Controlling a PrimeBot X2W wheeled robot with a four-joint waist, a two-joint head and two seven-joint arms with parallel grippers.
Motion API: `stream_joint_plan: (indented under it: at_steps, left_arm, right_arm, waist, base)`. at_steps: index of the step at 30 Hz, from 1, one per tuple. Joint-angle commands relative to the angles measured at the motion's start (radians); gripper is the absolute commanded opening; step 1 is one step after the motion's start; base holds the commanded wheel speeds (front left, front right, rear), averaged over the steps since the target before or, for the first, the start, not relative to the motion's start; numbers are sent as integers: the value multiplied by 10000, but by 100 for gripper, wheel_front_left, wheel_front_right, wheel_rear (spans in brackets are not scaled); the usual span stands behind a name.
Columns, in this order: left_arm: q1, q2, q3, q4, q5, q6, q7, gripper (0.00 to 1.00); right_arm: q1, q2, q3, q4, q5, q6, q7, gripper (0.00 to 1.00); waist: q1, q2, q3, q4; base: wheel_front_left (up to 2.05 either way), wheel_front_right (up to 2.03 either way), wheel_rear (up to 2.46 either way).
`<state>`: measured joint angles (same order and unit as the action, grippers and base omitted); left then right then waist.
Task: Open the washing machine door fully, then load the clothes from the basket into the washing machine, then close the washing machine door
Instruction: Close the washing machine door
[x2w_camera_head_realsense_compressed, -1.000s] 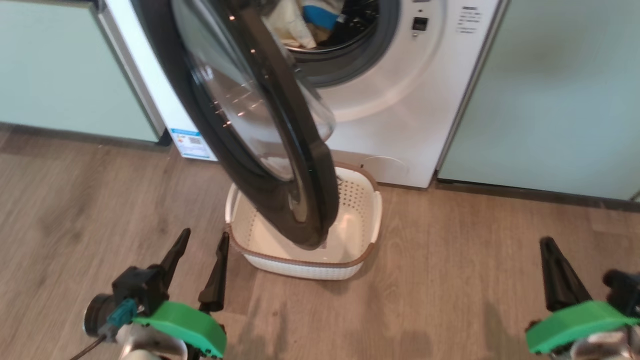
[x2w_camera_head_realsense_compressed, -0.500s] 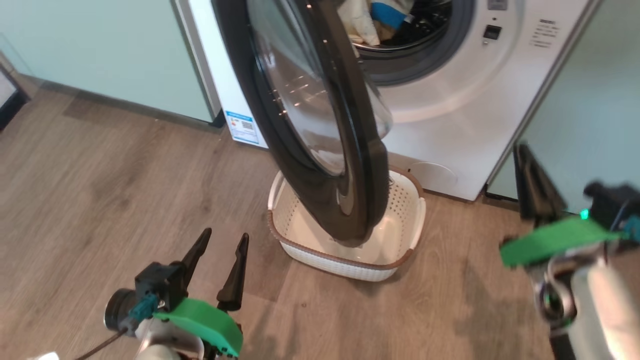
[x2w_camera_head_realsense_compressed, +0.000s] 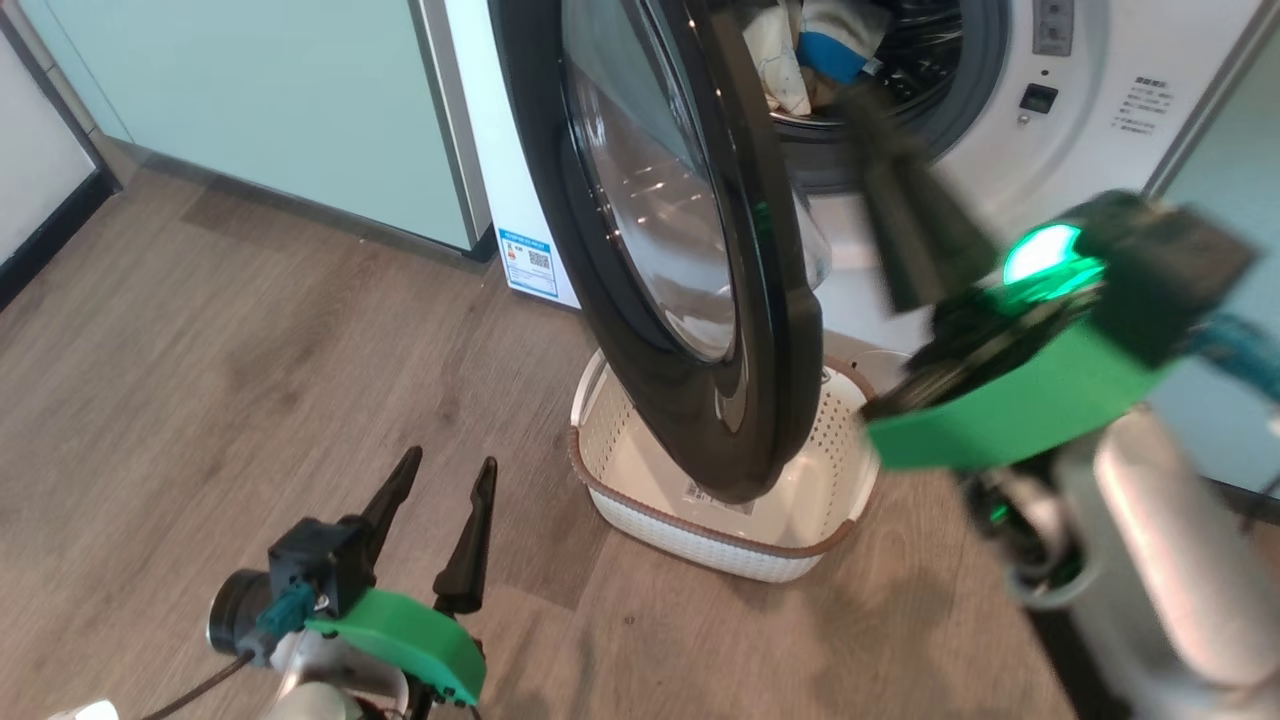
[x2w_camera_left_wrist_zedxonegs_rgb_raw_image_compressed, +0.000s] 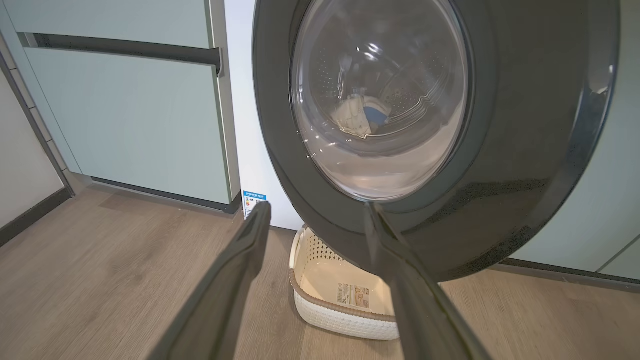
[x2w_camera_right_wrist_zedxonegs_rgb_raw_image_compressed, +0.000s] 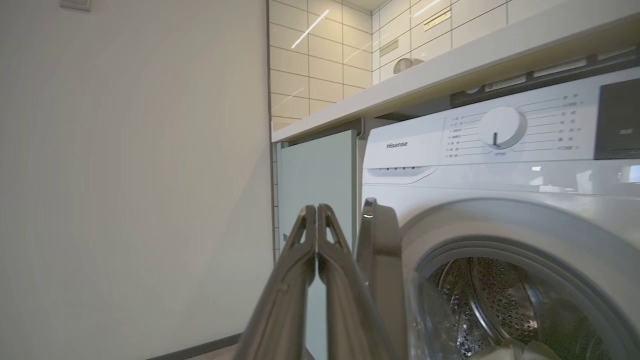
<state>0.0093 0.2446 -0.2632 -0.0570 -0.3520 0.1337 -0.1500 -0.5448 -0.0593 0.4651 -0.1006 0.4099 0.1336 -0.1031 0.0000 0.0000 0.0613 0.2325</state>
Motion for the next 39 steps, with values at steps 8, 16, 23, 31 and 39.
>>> stream_joint_plan:
  at_steps: [8, 16, 23, 31, 39]
  left_arm:
    - [-560, 154, 314, -356, 59, 56, -160, 100]
    - [-709, 114, 233, -219, 43, 54, -266, 100]
    - [-783, 95, 193, -107, 20, 67, -359, 100]
    - [-895, 74, 156, -31, -31, 56, -432, 100]
    - [-966, 81, 154, 21, -76, 98, -476, 100]
  right_arm:
    - [265, 91, 2387, -147, 482, -29, 910, 0]
    - [737, 91, 3683, 1119, 544, -29, 831, 0]
    - [700, 91, 3472, 2119, 471, -29, 631, 0]
    - [512, 91, 2860, 2918, 302, -29, 455, 0]
    - [327, 91, 2509, 3458, 280, -29, 294, 0]
  waist:
    - [0, 0, 155, 37]
    - [0, 0, 304, 30]
    - [0, 0, 393, -25]
    - [0, 0, 476, -113]
    - [0, 0, 523, -176]
  base:
    - [0, 0, 0]
    - [0, 0, 0]
    - [0, 0, 0]
    - [0, 0, 0]
    - [0, 0, 0]
